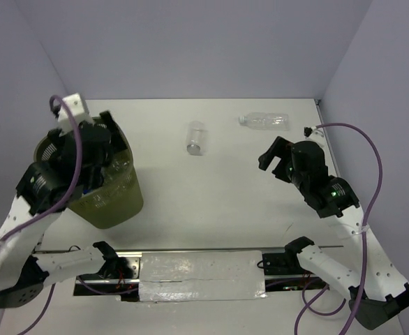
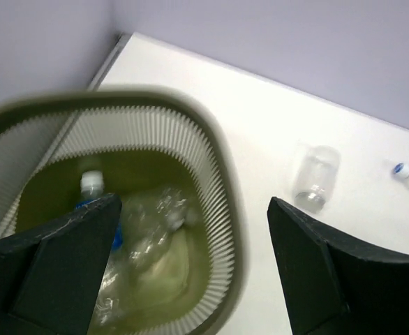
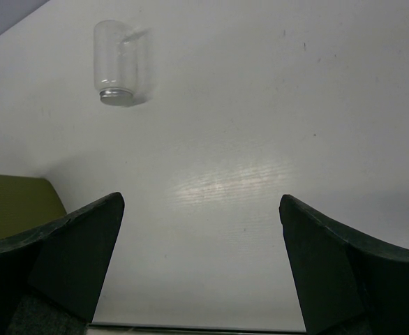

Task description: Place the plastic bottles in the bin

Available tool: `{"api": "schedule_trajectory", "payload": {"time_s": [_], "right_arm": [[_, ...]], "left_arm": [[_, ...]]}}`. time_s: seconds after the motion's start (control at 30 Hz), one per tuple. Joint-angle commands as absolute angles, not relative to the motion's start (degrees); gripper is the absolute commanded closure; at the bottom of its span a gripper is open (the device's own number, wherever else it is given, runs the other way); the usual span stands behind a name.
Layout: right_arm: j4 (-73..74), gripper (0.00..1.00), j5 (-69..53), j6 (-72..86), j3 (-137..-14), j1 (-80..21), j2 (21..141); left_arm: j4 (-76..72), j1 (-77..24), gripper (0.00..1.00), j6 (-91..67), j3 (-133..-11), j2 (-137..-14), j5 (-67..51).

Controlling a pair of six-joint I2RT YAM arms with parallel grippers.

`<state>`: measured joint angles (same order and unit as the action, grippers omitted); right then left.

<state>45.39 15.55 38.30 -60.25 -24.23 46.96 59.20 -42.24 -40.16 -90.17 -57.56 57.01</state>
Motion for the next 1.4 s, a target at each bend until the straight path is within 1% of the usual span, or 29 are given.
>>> {"api": "schedule_trajectory", "payload": {"time_s": [0.0,0.03,0.1,0.13,0.17,0.2,0.23,0.27,0.3,0.33,0.43,0.6,0.83,0.9,1.1,1.2,1.37], "right_arm": [[43.59,0.00,15.91,38.76,-59.33,-24.17,45.27],[43.94,0.00,16.34,38.93,-59.15,-24.17,45.00],[44.56,0.00,16.70,39.55,-58.89,-24.17,44.04],[45.34,0.00,17.13,39.72,-58.89,-24.17,43.60],[45.61,0.00,17.57,39.90,-58.89,-24.17,43.16],[46.57,0.00,17.84,40.16,-58.80,-24.17,42.02],[46.93,0.00,18.19,40.25,-58.54,-24.17,41.49],[47.28,0.00,18.72,40.60,-58.36,-24.17,40.79],[47.98,0.00,18.89,40.78,-58.10,-24.17,39.74],[48.34,0.00,18.90,40.96,-57.66,-24.17,39.29],[49.04,0.00,18.11,42.09,-56.52,-24.17,38.06],[48.61,0.00,16.70,43.15,-55.11,-24.08,37.44],[48.08,0.00,15.82,42.72,-55.81,-24.17,38.93],[48.08,0.00,15.73,42.71,-56.07,-24.17,39.11],[48.43,0.00,15.64,42.80,-55.81,-24.17,38.85],[48.60,0.00,15.47,42.89,-55.90,-24.08,39.11],[48.60,0.00,15.38,43.07,-56.34,-24.08,39.46]], "left_arm": [[49.75,-42.10,0.01,-26.83,-98.41,-68.70,55.30],[48.96,-42.10,0.01,-24.28,-103.05,-74.73,51.02],[49.13,-42.10,0.01,-22.42,-107.64,-81.18,45.90],[51.83,-41.93,0.01,-22.59,-113.76,-88.52,41.53],[53.68,-41.92,0.01,-22.76,-117.21,-92.77,39.05],[55.53,-41.92,0.01,-23.29,-124.90,-96.55,37.02],[57.37,-41.92,0.01,-23.73,-128.72,-104.42,35.35],[59.92,-41.92,0.01,-23.82,-131.98,-108.24,31.85],[60.72,-41.84,0.01,-24.08,-137.58,-114.55,30.34],[60.91,-41.84,0.01,-24.34,-139.29,-116.96,28.58],[58.19,-41.40,0.01,-25.66,-139.93,-123.21,25.94],[52.04,-39.99,0.01,-29.35,-133.51,-127.52,25.84],[48.43,-38.59,0.01,-31.02,-131.40,-133.32,30.85],[46.77,-37.97,0.01,-30.76,-131.48,-135.08,31.28],[46.32,-36.12,0.01,-28.74,-137.37,-141.59,30.94],[41.77,-36.12,0.01,-27.69,-134.49,-141.94,32.69],[41.22,-35.68,0.01,-27.86,-134.91,-144.75,34.98]]}}
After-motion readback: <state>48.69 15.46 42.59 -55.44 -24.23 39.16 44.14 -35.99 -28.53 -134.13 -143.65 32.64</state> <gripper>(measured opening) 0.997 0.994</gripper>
